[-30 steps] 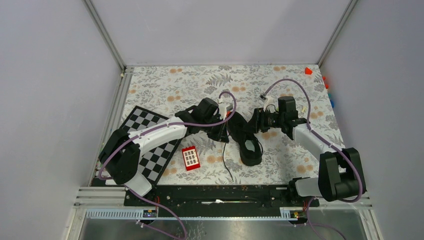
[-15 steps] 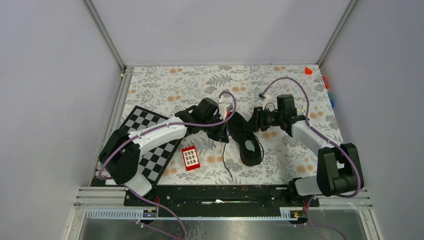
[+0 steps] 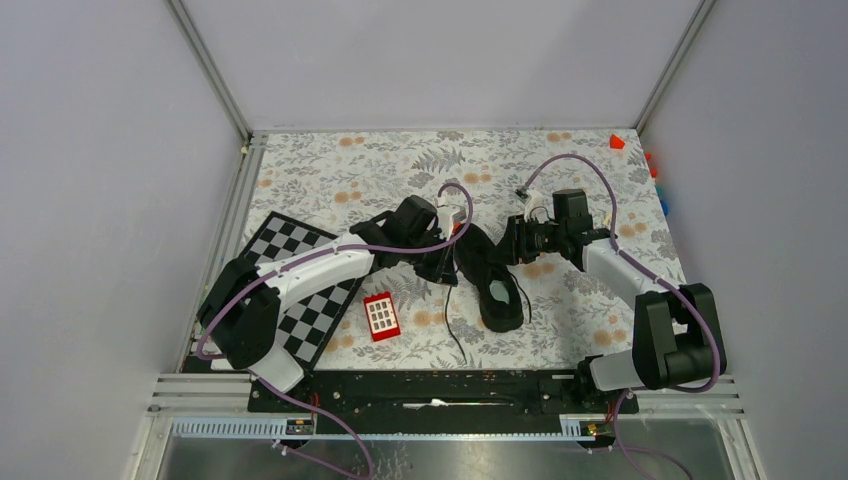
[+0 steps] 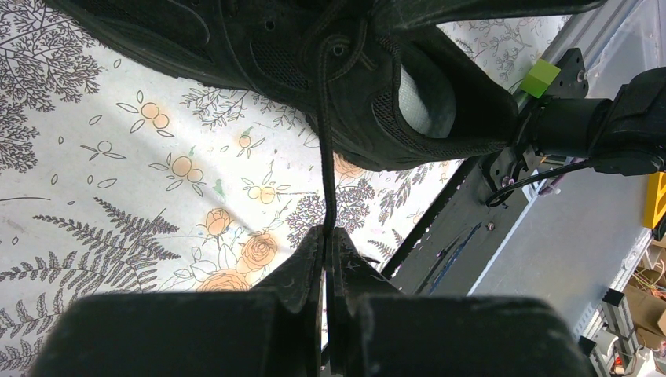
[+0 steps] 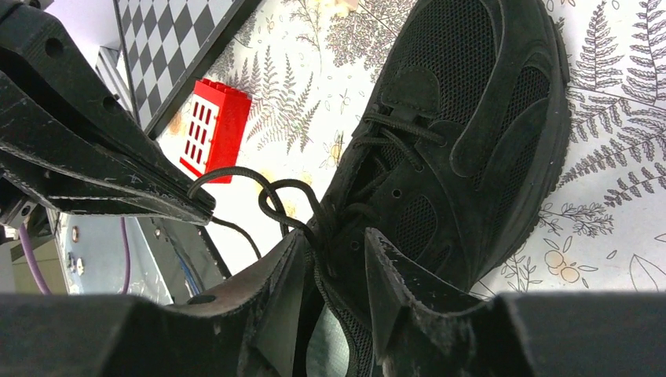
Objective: Tie the shoes
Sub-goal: Cross the shoelace with the shoelace.
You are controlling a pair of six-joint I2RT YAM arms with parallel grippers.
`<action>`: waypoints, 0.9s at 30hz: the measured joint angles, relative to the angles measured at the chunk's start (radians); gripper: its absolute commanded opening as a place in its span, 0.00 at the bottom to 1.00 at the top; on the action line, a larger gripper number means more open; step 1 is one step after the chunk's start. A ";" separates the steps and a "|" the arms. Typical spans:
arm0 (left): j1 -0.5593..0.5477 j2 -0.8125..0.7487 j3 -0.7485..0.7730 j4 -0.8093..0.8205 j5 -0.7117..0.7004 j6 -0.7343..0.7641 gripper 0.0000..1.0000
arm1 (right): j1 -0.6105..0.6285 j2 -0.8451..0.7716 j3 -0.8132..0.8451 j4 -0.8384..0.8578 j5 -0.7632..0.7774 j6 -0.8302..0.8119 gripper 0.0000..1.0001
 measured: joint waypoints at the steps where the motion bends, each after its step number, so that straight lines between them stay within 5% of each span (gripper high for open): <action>1: 0.000 0.000 0.000 0.000 0.000 0.000 0.00 | 0.001 0.000 0.000 -0.001 0.001 -0.002 0.40; 18: 0.000 -0.004 0.000 -0.005 0.000 0.000 0.00 | 0.087 -0.030 0.000 -0.015 0.132 -0.067 0.43; 24: 0.000 -0.004 0.000 -0.005 0.000 0.000 0.00 | 0.122 -0.030 0.011 -0.038 0.195 -0.114 0.13; 27: 0.000 -0.004 0.000 -0.005 0.000 0.000 0.00 | 0.127 -0.030 0.011 -0.043 0.220 -0.124 0.06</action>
